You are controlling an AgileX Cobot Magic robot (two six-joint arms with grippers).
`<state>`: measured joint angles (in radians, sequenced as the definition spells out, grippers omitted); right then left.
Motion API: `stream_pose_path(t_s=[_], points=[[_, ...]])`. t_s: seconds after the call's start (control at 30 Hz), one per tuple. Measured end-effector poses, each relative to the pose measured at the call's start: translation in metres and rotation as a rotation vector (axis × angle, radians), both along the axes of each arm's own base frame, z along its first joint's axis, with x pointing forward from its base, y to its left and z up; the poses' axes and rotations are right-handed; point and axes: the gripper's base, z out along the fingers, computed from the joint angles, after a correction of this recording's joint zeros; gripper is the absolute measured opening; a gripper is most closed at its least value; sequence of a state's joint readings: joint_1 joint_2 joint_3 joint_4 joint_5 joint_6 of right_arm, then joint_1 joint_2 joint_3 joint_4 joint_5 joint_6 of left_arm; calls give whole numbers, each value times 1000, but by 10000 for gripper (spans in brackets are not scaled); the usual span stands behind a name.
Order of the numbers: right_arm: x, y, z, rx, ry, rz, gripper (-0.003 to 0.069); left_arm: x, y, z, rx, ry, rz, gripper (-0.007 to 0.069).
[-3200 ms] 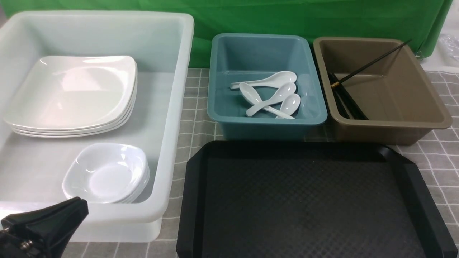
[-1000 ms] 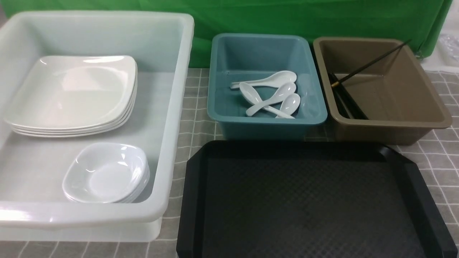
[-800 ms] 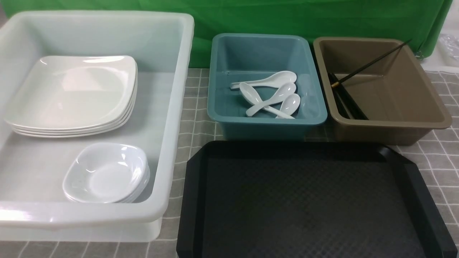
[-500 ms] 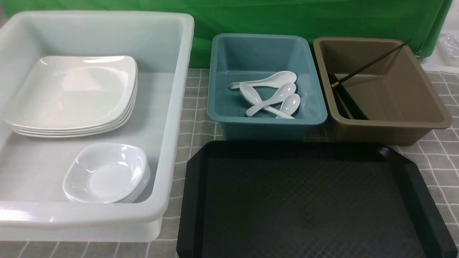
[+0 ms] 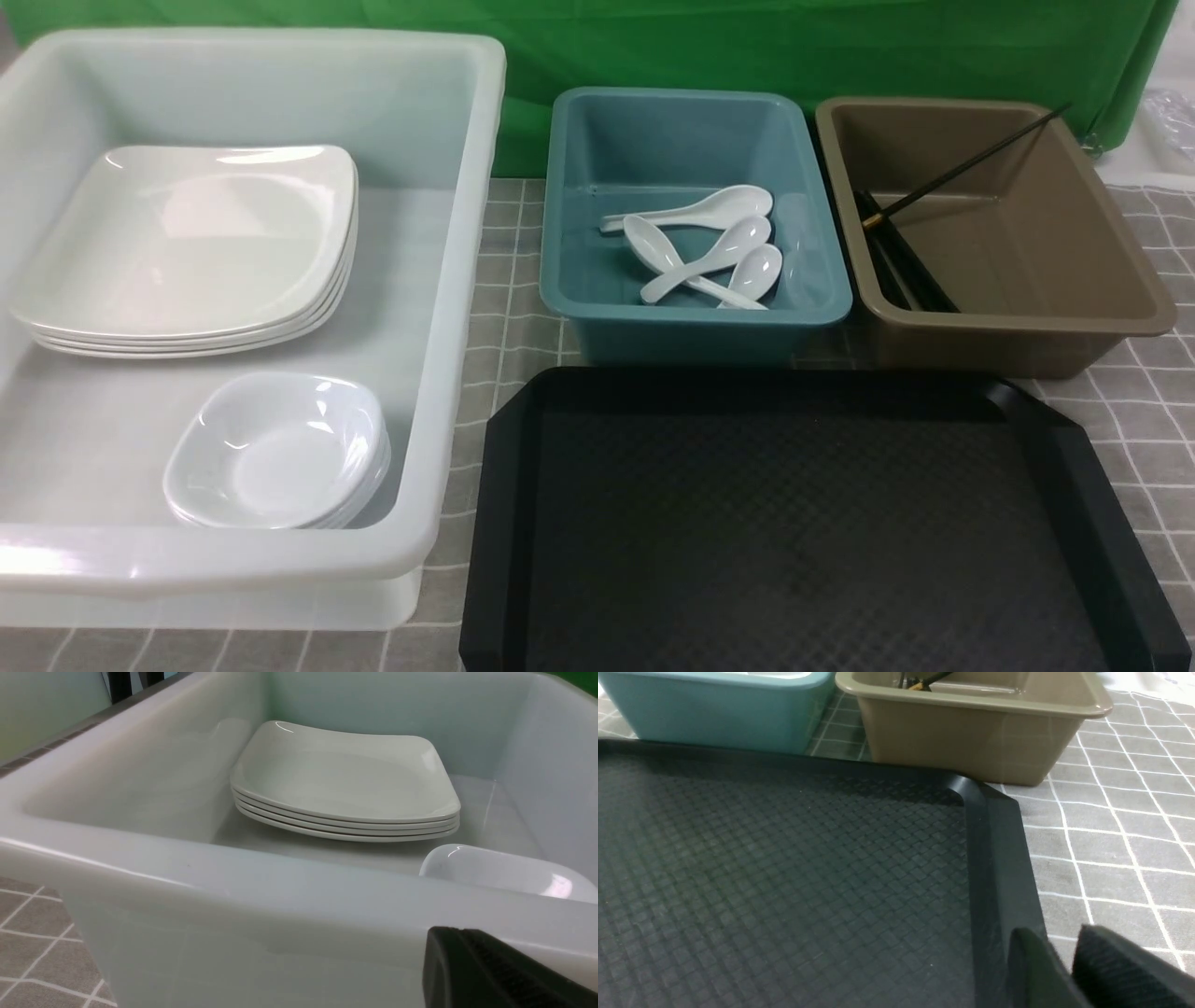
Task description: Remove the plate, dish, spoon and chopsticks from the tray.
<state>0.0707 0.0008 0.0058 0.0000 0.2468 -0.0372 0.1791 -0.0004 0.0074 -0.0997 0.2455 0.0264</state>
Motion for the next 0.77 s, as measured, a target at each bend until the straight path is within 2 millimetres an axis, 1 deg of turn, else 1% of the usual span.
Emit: stream_pose_path(t_s=[0.57, 0.77], points=[[0, 0, 0, 0, 0, 0, 216, 0, 0, 0, 0, 0, 0, 8], [0, 0, 0, 0, 0, 0, 217, 0, 0, 0, 1, 0, 0, 8]])
